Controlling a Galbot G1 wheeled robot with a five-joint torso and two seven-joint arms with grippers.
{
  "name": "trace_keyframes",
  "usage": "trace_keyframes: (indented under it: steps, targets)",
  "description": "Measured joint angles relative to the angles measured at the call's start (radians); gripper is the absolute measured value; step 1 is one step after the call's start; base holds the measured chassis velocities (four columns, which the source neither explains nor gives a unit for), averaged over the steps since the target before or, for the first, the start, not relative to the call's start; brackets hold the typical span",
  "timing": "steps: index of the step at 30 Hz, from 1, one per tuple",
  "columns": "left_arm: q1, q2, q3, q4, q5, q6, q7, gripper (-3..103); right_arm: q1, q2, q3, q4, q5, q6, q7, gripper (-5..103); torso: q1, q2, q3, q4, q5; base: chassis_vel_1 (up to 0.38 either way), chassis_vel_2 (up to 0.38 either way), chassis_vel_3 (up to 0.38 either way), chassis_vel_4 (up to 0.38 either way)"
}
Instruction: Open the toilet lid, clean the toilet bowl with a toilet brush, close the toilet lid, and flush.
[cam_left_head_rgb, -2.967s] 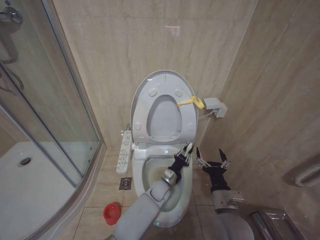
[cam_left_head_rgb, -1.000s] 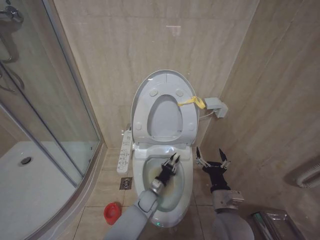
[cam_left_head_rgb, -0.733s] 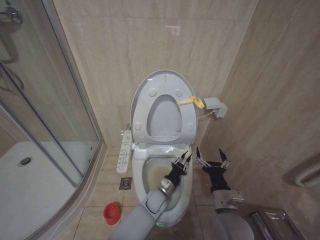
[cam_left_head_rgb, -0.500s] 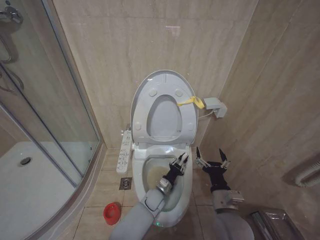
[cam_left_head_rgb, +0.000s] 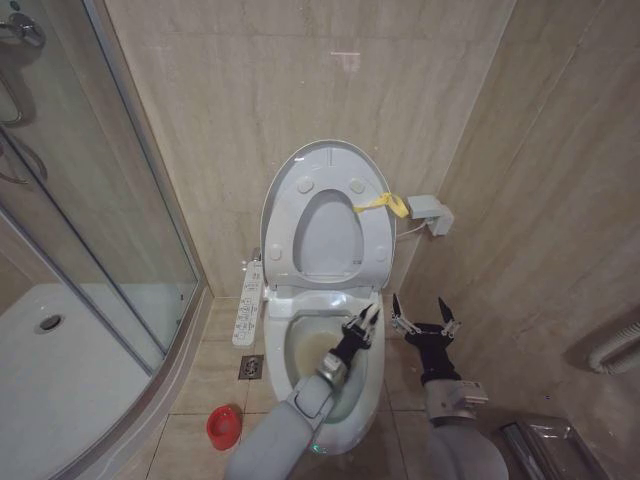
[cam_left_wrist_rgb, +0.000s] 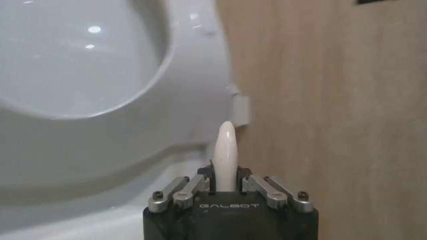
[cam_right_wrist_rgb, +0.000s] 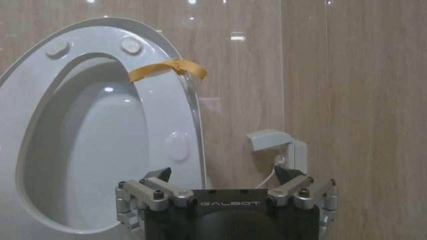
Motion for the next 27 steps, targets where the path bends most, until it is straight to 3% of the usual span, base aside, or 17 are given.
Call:
trace_keyframes:
  steps: [4, 16, 27]
  targets:
    - [0.03, 0.026, -0.041, -0.041, 0.001, 0.0, -0.001, 21, 0.0, 0.0, 0.0, 0.0, 0.0, 0.0, 0.0, 100, 0.0, 0.0, 0.0, 0.0, -0.0001, 0.0, 0.0, 0.0, 0.0]
    - [0.171, 0.155, -0.118, -0.455, 0.058, 0.054, -0.015, 21, 0.0, 0.0, 0.0, 0.0, 0.0, 0.0, 0.0, 100, 0.0, 0.0, 0.0, 0.0, -0.0002, 0.0, 0.0, 0.0, 0.0]
    - [0.299, 0.192, -0.168, -0.694, 0.105, 0.114, -0.026, 21, 0.0, 0.0, 0.0, 0.0, 0.0, 0.0, 0.0, 100, 0.0, 0.0, 0.0, -0.0001, 0.0, 0.0, 0.0, 0.0, 0.0]
